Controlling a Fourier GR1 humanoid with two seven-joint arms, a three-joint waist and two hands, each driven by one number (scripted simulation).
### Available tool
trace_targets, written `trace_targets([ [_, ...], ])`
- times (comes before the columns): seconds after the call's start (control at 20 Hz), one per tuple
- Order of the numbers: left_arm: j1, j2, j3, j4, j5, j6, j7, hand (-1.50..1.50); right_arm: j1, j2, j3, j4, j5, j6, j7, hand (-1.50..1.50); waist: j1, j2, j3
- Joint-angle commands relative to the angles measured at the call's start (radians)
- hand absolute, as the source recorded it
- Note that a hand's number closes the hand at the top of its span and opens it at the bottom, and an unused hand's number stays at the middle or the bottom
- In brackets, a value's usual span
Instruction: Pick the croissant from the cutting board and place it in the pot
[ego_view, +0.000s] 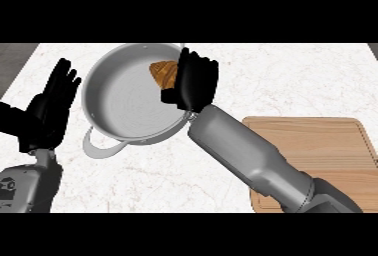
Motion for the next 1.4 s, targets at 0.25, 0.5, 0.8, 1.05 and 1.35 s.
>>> trace_targets([
  [0.25, -0.006, -0.012, -0.001, 0.022, -0.004, -0.006, -0.031, 0.0, 0.062, 0.011, -0.114, 0.073, -0.319, -0.194, -0.135, -1.5, 0.012, 0.009, 0.001],
  [0.5, -0.011, -0.028, -0.025, 0.014, -0.022, 0.008, -0.011, 0.0, 0.126, 0.011, -0.133, 0.005, -0.419, -0.439, -0.319, -1.5, 0.018, 0.013, 0.003],
  [0.8, 0.011, -0.014, -0.013, -0.014, -0.02, 0.004, -0.002, 0.0, 0.129, 0.011, -0.16, -0.085, -0.55, -0.589, -0.432, -1.5, -0.002, 0.0, 0.002],
  [1.05, 0.021, -0.04, -0.022, -0.051, -0.05, 0.053, 0.035, 0.0, 0.27, 0.011, -0.216, -0.137, -0.667, -0.593, -0.658, -1.5, -0.038, -0.006, 0.002],
  [1.35, 0.051, -0.015, 0.031, -0.023, -0.027, 0.013, -0.014, 0.0, 0.456, -0.076, -0.259, -0.429, -0.705, -0.433, -0.697, -1.5, -0.064, -0.013, 0.001],
])
